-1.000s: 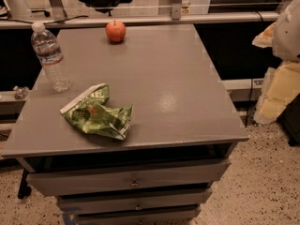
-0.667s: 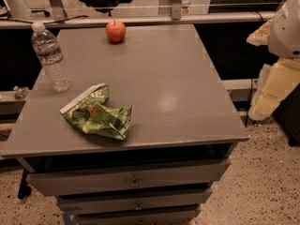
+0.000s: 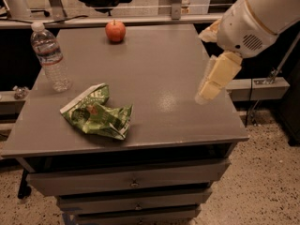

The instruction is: Pick water bottle

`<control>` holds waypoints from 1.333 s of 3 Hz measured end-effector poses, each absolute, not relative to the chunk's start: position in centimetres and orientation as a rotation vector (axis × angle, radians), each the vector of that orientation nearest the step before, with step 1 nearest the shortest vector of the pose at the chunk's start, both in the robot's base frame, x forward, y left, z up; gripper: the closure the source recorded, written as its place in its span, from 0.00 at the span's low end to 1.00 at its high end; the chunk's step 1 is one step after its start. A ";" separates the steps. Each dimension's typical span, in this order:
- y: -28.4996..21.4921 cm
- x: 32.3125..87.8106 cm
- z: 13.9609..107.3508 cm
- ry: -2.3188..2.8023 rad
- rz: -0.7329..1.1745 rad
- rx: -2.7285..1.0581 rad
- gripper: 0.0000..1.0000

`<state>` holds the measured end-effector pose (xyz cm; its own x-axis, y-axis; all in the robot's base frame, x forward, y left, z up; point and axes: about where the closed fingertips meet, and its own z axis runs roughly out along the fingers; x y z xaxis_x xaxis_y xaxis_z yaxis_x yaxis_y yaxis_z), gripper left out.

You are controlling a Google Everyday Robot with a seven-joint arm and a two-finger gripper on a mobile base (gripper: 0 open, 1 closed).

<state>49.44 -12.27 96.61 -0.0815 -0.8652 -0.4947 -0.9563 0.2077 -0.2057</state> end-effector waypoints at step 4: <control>-0.2 53.9 95.5 1.737 0.617 -1.460 0.00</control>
Offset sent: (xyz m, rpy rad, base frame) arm 0.0538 0.1335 0.0115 0.5895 0.0481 -0.0146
